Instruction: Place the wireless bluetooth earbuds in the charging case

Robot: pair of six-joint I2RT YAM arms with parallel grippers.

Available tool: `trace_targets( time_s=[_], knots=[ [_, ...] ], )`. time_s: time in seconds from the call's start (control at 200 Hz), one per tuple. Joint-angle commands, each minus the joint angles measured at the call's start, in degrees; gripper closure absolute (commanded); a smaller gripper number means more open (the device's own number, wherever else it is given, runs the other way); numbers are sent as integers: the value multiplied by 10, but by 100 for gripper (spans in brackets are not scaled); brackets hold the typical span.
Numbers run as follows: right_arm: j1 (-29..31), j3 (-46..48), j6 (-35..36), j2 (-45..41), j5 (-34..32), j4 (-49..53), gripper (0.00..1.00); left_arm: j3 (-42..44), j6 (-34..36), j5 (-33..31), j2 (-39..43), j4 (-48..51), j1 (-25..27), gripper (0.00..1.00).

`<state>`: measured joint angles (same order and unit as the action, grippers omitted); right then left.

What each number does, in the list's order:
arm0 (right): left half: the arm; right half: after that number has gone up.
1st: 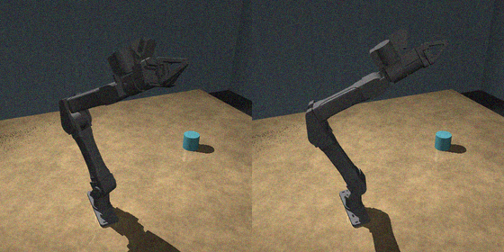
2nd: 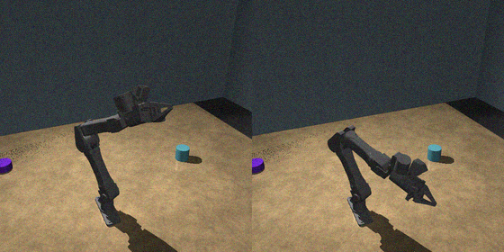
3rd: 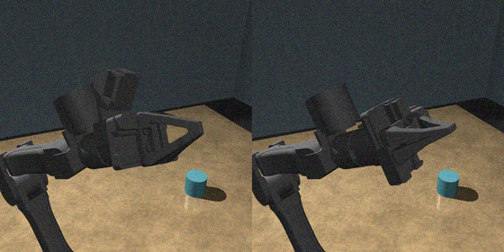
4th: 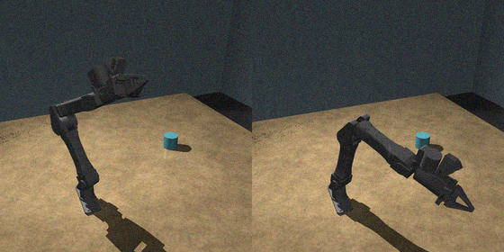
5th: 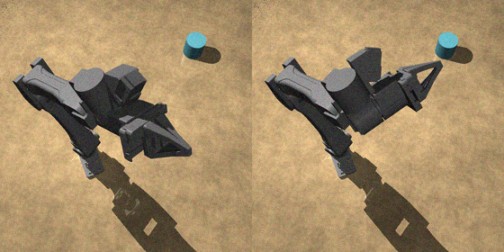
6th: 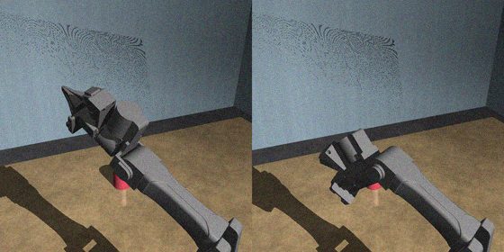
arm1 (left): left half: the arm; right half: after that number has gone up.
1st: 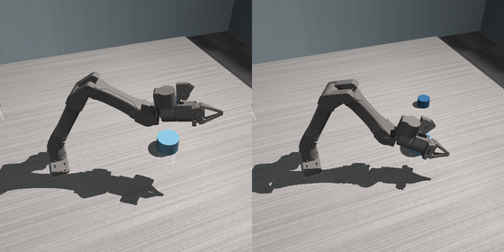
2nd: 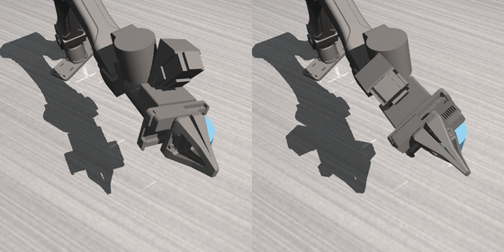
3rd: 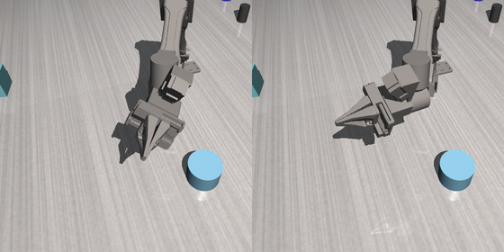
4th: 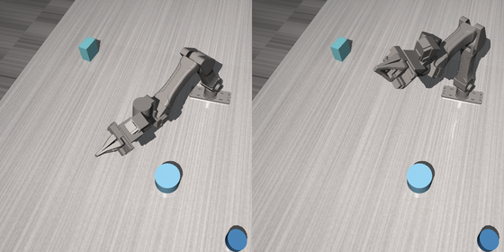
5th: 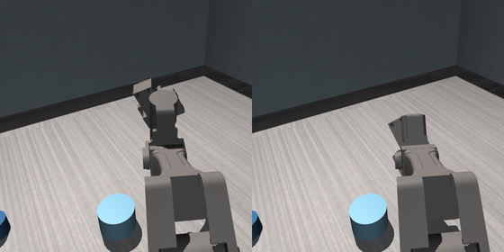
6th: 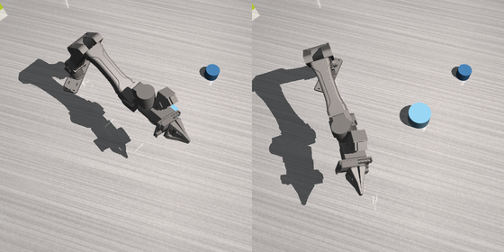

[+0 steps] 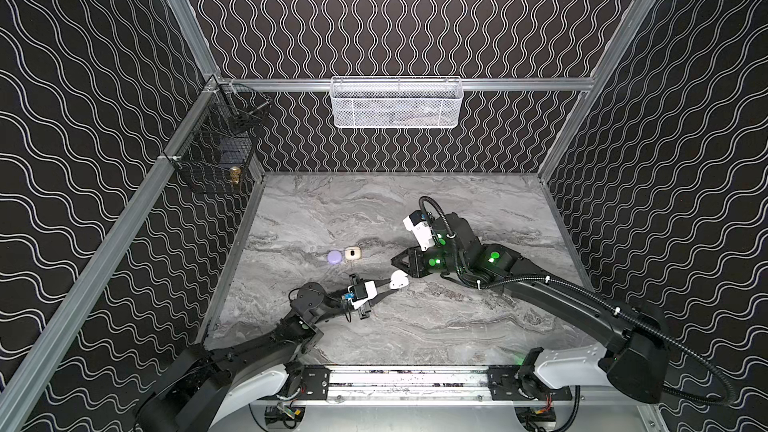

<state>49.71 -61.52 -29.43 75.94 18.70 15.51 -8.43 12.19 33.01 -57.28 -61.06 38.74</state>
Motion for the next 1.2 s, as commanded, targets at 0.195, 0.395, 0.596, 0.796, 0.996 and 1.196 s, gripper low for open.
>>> trace_targets(
  time_s=[0.195,0.395,0.596,0.796,0.996,1.196],
  knots=[
    [4,39,-29,-58,8,-7,77,-9,-6,-49,5,7,0,100],
    [3,75,-52,-150,-166,27,62,-77,-86,-89,-28,117,-1,100],
    [3,106,-92,-242,-364,60,27,-192,-169,-87,-158,238,-14,100],
    [2,127,-132,-295,-534,84,0,-287,-256,-90,-267,336,-35,100],
    [2,154,-28,-274,-639,-10,0,-366,-312,-145,-346,461,-42,100],
    [-21,183,110,-208,-699,-132,1,-420,-322,-136,-430,520,-42,100]
  ],
)
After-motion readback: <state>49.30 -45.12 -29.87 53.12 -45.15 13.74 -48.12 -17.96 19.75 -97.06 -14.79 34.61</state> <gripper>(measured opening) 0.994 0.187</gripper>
